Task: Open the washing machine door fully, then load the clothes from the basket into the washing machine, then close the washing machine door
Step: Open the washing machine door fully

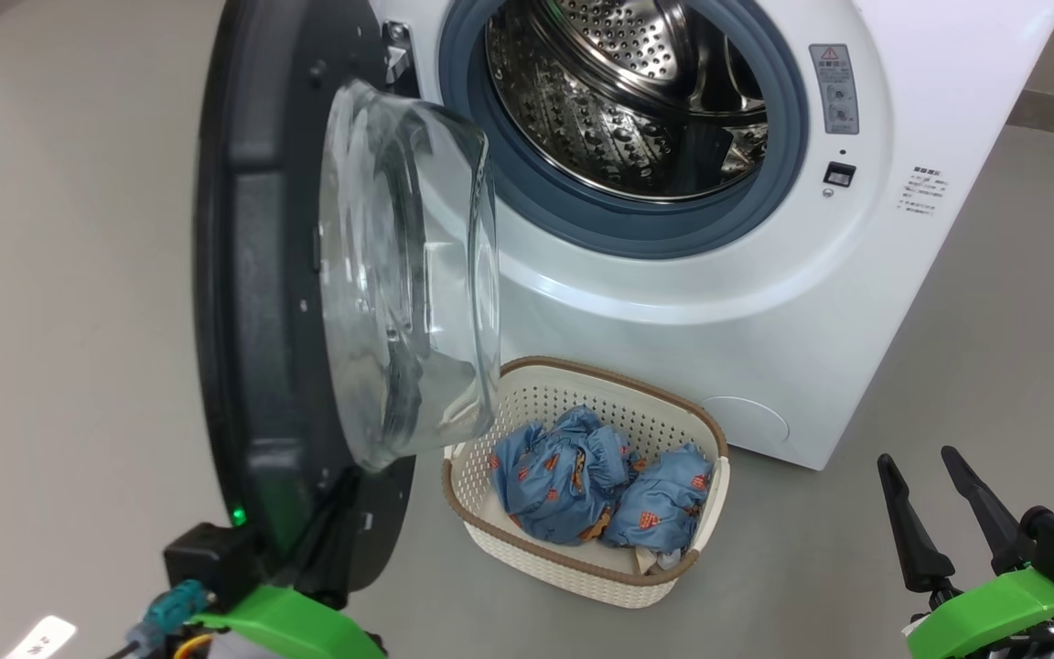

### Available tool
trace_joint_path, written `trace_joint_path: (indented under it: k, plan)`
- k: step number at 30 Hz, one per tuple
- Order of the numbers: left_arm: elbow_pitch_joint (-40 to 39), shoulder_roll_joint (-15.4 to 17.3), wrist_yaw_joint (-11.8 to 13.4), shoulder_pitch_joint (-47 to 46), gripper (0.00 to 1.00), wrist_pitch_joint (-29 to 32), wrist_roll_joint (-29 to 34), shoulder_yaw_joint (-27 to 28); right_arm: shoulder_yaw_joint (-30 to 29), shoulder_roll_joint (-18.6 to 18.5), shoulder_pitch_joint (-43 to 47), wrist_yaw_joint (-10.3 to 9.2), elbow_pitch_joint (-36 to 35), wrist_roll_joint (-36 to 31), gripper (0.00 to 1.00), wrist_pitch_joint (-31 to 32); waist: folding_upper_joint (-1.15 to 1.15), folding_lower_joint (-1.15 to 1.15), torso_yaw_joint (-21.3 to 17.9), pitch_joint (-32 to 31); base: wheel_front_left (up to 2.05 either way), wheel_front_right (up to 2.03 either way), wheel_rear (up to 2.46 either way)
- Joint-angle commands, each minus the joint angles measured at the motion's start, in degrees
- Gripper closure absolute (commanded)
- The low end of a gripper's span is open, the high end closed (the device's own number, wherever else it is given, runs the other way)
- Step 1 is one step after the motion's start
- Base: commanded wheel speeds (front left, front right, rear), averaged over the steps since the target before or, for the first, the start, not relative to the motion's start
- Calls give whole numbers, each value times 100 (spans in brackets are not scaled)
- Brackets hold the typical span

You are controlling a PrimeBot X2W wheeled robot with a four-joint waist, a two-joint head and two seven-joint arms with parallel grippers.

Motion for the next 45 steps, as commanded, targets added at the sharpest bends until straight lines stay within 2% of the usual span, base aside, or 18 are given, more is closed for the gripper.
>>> trace_joint_path:
  k: [1,21,45]
  plan:
    - [-159,186,93,-135,100,-75,-47,346,95,-146,-40,31,-153,-34,0,-70,0,0,23,8,0,0,0]
    - [448,715,313,-657,100,-568,-172,1218,197,-288,-159,31,-170,-43,0,-70,0,0,159,246,0,0,0]
    - [2645,1245,168,-2022,100,-1461,-283,1920,363,-617,-540,31,-233,-58,0,-70,0,0,104,892,0,0,0]
